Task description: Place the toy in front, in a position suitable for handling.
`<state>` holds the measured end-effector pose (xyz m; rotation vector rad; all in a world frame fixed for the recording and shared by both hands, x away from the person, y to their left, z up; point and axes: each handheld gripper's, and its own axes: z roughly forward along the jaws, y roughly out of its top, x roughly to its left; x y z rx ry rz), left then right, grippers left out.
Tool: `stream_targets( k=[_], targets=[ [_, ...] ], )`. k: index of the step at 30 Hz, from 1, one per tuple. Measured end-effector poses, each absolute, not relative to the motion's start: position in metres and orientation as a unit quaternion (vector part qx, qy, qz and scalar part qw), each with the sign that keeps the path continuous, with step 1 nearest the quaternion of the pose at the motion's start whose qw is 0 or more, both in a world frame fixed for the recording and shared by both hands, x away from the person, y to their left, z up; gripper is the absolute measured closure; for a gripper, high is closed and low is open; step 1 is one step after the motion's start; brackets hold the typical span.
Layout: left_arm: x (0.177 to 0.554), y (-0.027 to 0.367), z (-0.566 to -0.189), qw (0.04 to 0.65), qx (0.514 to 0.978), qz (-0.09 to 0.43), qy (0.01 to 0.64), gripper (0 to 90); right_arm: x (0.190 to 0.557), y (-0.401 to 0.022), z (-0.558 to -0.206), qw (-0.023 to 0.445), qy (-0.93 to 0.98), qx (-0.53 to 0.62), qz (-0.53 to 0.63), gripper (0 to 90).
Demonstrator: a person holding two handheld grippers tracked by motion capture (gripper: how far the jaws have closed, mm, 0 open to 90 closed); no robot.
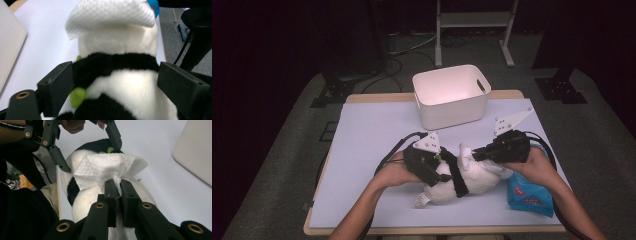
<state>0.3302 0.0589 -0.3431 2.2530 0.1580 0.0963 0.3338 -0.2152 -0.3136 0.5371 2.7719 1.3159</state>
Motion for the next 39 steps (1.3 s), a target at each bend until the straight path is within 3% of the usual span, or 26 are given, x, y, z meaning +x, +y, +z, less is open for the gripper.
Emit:
stream_targets(
  k=[16, 24, 29, 39],
  targets=[
    [0.329, 0.068, -0.351, 0.420, 0.905, 0.019, 0.063, 9.9, 0.337, -0.234, -0.329, -0.006, 0.892, 0.195, 0.407, 83.6],
    [0.328, 0.060, -0.351, 0.418, 0.907, 0.024, 0.050, 14.8, 0.332, -0.239, -0.322, 0.012, 0.901, 0.182, 0.393, 83.3],
    [0.327, 0.057, -0.351, 0.416, 0.908, 0.028, 0.045, 14.8, 0.330, -0.227, -0.315, 0.025, 0.909, 0.165, 0.383, 83.2],
    [0.328, 0.054, -0.351, 0.418, 0.907, 0.027, 0.046, 14.8, 0.335, -0.193, -0.325, 0.006, 0.917, 0.139, 0.373, 82.4]
  ],
)
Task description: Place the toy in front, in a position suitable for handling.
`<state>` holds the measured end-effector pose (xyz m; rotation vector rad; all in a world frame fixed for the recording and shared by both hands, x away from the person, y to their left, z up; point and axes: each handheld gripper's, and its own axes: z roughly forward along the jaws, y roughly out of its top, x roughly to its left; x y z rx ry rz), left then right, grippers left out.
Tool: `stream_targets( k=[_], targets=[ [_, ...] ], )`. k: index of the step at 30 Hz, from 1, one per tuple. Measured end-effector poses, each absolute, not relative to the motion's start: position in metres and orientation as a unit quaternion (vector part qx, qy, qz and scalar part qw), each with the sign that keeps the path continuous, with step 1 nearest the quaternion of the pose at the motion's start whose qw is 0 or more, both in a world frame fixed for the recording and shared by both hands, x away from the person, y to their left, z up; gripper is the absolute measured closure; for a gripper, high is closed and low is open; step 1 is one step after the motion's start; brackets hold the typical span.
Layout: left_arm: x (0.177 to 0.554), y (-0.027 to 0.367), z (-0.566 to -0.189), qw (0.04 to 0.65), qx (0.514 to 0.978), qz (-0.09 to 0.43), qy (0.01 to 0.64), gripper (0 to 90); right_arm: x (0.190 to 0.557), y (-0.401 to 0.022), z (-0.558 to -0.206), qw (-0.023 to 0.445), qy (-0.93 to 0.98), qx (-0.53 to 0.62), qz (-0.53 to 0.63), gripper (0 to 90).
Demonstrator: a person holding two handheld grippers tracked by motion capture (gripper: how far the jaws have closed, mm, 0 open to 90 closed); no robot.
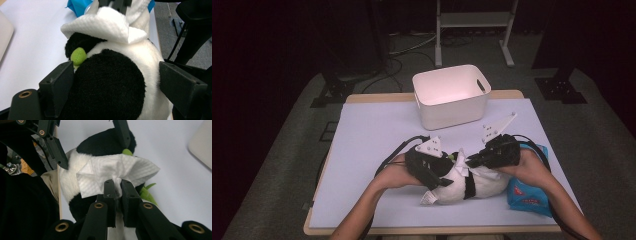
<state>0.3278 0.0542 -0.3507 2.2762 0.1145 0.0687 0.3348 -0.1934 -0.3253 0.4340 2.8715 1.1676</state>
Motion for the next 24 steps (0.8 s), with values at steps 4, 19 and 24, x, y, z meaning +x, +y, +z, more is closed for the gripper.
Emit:
stream_targets(
  k=[4, 19, 24],
  targets=[
    [0.327, 0.053, -0.351, 0.421, 0.905, 0.028, 0.047, 14.8, 0.334, -0.200, -0.325, 0.005, 0.915, 0.142, 0.376, 82.5],
    [0.329, 0.053, -0.349, 0.423, 0.904, 0.026, 0.048, 14.7, 0.328, -0.251, -0.320, 0.028, 0.906, 0.190, 0.378, 82.5],
    [0.327, 0.055, -0.345, 0.429, 0.901, 0.030, 0.047, 14.7, 0.330, -0.256, -0.322, 0.028, 0.908, 0.197, 0.368, 82.5]
  ],
)
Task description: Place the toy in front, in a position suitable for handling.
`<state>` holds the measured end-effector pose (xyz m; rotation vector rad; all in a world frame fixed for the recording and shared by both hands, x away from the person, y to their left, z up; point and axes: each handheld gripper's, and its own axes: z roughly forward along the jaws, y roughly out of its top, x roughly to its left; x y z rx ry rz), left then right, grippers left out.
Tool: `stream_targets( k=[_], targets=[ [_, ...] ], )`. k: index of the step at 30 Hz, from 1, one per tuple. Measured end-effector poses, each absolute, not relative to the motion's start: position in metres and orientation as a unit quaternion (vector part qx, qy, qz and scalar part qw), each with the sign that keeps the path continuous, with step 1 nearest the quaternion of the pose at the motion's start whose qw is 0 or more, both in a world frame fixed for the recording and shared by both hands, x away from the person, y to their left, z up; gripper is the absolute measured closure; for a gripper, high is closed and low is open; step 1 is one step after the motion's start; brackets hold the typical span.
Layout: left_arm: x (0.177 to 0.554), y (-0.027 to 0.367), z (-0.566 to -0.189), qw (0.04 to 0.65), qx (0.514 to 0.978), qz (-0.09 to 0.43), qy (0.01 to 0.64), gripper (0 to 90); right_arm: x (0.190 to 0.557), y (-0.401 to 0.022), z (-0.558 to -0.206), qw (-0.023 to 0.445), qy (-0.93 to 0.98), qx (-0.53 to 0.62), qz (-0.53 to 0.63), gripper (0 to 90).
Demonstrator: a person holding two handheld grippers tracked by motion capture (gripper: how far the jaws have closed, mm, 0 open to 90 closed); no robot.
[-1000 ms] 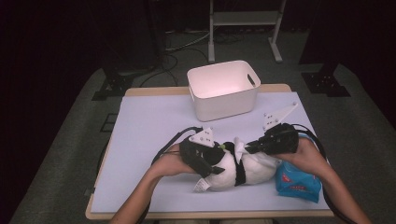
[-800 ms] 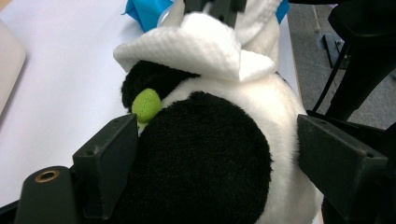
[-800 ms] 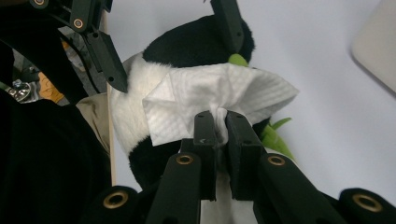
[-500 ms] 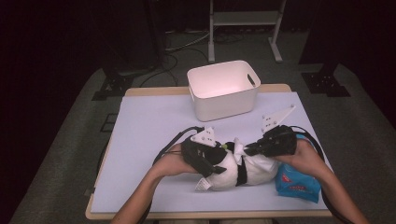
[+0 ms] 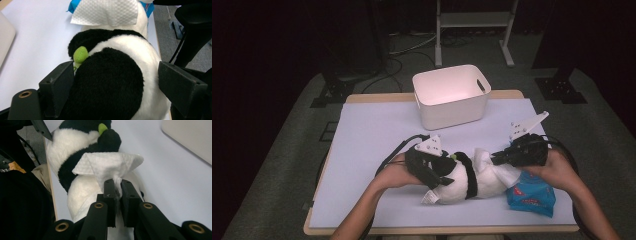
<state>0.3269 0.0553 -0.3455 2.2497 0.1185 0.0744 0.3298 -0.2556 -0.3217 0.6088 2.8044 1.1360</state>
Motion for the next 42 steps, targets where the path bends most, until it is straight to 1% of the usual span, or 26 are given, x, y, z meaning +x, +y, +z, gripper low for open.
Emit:
stream_targets(
  k=[10, 14, 23, 25, 30, 40, 42],
  targets=[
    [0.329, 0.064, -0.348, 0.434, 0.898, 0.034, 0.061, 14.9, 0.330, -0.249, -0.318, 0.033, 0.911, 0.191, 0.365, 82.4],
    [0.330, 0.064, -0.348, 0.432, 0.899, 0.034, 0.059, 14.8, 0.330, -0.234, -0.317, 0.036, 0.913, 0.174, 0.368, 82.4],
    [0.330, 0.065, -0.349, 0.435, 0.898, 0.032, 0.061, 14.8, 0.333, -0.193, -0.324, 0.020, 0.925, 0.137, 0.354, 82.3],
    [0.330, 0.066, -0.349, 0.437, 0.896, 0.031, 0.065, 14.9, 0.333, -0.189, -0.324, 0.024, 0.928, 0.133, 0.348, 82.3],
    [0.330, 0.065, -0.349, 0.443, 0.894, 0.029, 0.061, 14.8, 0.332, -0.198, -0.323, 0.033, 0.930, 0.139, 0.338, 82.4],
    [0.328, 0.070, -0.344, 0.449, 0.890, 0.036, 0.067, 14.5, 0.332, -0.218, -0.331, 0.024, 0.923, 0.164, 0.348, 82.7],
    [0.329, 0.071, -0.344, 0.443, 0.893, 0.038, 0.072, 12.1, 0.332, -0.224, -0.332, 0.028, 0.921, 0.168, 0.352, 82.8]
  ],
)
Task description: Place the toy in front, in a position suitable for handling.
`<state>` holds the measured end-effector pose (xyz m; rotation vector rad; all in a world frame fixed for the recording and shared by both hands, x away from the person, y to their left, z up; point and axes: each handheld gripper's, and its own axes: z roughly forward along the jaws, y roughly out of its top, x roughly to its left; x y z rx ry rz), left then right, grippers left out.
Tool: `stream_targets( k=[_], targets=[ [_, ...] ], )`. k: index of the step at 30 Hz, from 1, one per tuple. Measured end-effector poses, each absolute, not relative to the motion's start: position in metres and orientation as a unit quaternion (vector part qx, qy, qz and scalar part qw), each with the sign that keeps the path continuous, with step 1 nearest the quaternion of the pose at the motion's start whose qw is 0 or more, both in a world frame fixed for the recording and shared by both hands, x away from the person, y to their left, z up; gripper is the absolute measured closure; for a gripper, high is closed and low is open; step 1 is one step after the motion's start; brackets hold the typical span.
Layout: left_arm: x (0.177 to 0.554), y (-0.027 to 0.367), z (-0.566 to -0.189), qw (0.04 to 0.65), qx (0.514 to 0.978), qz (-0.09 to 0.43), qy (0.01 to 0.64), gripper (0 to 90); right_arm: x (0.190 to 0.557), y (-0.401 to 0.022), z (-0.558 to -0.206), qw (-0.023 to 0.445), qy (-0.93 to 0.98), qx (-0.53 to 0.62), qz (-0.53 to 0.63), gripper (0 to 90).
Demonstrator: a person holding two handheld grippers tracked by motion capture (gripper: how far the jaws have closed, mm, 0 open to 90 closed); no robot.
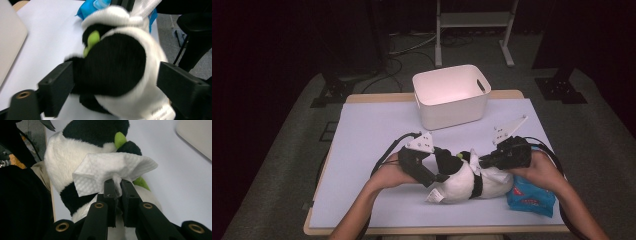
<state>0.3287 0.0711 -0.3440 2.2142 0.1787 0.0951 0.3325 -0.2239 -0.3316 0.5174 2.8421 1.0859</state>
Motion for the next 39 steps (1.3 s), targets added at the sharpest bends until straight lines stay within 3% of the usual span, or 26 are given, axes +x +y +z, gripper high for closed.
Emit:
stream_targets(
  k=[15, 39],
  targets=[
    [0.330, 0.076, -0.367, 0.449, 0.889, 0.007, 0.094, 10.3, 0.334, -0.231, -0.333, 0.022, 0.916, 0.174, 0.360, 82.8],
    [0.323, 0.058, -0.392, 0.435, 0.896, -0.041, 0.075, 8.3, 0.334, -0.233, -0.334, 0.022, 0.915, 0.174, 0.364, 83.0]
  ],
)
